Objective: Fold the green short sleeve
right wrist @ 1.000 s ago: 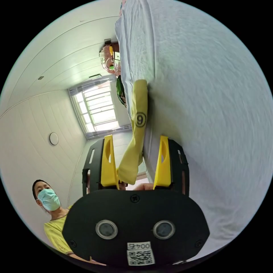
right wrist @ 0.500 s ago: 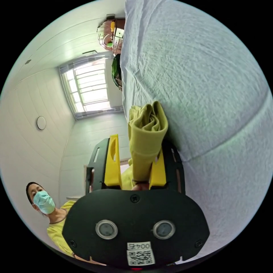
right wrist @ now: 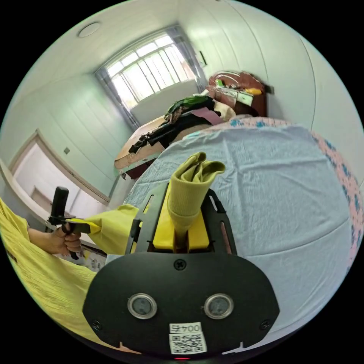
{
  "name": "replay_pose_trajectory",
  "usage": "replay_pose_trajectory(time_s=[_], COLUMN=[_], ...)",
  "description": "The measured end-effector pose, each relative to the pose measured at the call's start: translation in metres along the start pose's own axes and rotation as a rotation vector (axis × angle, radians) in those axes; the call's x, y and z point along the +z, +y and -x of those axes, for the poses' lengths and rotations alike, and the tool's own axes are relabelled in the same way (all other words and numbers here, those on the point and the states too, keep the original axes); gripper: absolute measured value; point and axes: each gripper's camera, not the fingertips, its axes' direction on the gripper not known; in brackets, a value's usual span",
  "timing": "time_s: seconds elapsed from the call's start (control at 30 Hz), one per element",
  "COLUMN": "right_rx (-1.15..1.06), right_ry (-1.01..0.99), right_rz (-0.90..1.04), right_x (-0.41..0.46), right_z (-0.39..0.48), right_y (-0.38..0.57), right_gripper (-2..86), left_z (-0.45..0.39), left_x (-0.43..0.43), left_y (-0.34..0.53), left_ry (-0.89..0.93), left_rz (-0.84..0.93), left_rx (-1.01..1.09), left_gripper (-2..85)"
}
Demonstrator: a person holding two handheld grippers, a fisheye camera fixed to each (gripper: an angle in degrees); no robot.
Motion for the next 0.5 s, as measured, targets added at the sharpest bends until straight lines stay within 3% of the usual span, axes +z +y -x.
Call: replay_pose_trajectory(time_s=[0.23,0.5], right_rx=[-0.221,-0.405], right_ry=[-0.024,-0.301], right_rz=[-0.084,-0.08], right_x=[0.02,0.082], right_z=[0.065,0.113], right_y=[-0.06,-0.118], right_gripper=[0.7,0.4], left_z=[-0.084,-0.14], left_x=[-0.038,-0.117], left_y=[0.103,0.3], left_ry=[-0.076,-0.16], left_rz=[-0.153,-0.359], left_rx=[0.126,0.025], left_gripper=[4.2,4.1])
